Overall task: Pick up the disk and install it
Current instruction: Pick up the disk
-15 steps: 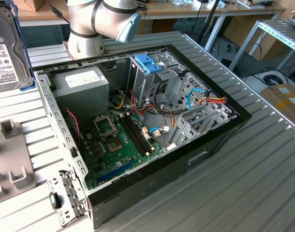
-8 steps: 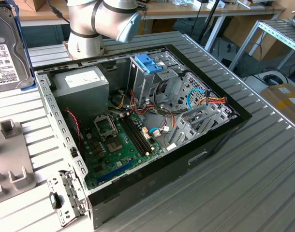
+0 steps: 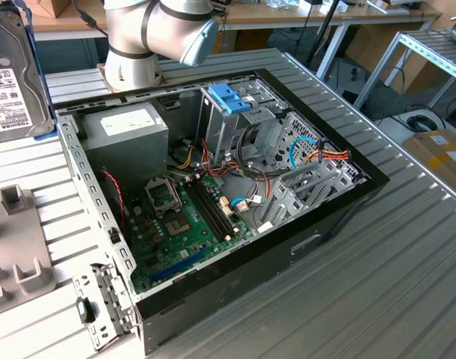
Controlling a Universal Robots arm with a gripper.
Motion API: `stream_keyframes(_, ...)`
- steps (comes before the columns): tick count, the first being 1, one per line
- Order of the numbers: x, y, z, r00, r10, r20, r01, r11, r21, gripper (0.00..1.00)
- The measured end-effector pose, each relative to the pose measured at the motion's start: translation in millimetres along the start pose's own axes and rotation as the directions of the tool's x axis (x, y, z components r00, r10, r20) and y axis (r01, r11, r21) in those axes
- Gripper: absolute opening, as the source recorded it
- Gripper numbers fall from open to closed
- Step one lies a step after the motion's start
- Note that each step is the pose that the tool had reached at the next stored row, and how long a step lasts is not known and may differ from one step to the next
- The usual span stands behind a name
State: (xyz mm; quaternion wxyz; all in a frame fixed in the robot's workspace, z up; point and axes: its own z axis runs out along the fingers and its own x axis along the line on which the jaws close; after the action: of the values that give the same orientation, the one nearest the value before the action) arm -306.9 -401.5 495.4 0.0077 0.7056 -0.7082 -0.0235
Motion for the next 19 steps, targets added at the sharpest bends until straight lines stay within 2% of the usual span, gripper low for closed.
stream_keyframes(19, 0.0, -4.8, 0.2, 1.0000, 0.000, -0.0005, 0.000, 1.0000, 0.0000, 0.37)
